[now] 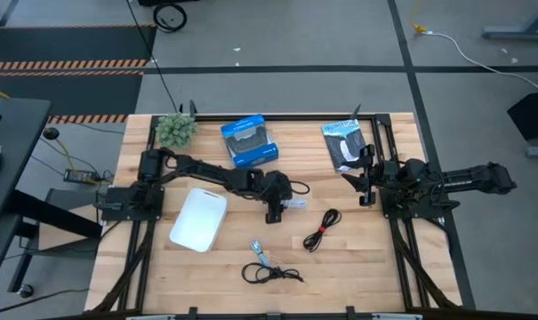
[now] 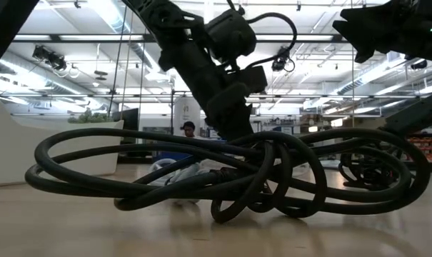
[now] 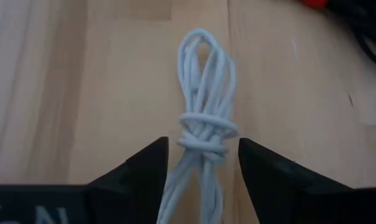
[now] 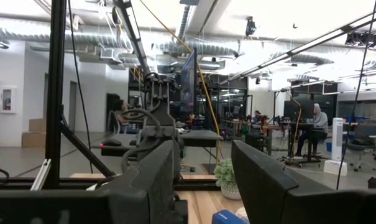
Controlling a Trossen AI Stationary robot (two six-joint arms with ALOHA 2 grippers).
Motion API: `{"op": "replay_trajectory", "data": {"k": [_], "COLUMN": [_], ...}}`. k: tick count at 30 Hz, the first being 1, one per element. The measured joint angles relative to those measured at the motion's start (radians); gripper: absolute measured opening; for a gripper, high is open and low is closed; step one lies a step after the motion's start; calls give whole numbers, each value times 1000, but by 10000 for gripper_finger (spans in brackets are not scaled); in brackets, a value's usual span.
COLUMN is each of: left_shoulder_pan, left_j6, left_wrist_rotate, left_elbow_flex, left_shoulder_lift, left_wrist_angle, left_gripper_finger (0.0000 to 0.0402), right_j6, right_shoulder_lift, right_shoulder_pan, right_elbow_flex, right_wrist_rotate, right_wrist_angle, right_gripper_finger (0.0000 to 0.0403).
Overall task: Pick and place USB-C Cables
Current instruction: Put the white charger cable into the white bin
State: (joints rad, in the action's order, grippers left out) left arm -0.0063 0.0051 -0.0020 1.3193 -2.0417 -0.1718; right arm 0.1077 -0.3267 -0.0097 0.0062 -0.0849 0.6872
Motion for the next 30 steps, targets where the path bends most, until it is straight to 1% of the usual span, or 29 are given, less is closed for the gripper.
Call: {"op": "replay_trajectory", "data": {"k": [10,13,16,24,26,30], "left_shoulder_pan": [-1,-1,-2,-27,-36,-65], "left_j6": [8,8,11,2,-21,-101], "left_wrist_rotate": [8,7,-15,-128,-165,-229], "left_elbow_flex": [0,1,1,2,3,5], "left_shoulder_lift": [-7,-18,-23,0,26,99], "left_wrist_angle": [-10,-5,-8,-30,-42,-85], "left_gripper_finger": [166,151,131,63,54,54], "right_j6": [0,0,0,0,0,0], "right_shoulder_lift": [0,0,0,0,0,0], "right_shoulder_pan": [0,0,0,0,0,0], "right_elbow_flex": [0,0,0,0,0,0], "right_wrist_rotate": [0,0,0,0,0,0], "right_wrist_angle": [0,0,0,-1,0,-1], "right_gripper_finger": [169,169,169,169,169,169]}}
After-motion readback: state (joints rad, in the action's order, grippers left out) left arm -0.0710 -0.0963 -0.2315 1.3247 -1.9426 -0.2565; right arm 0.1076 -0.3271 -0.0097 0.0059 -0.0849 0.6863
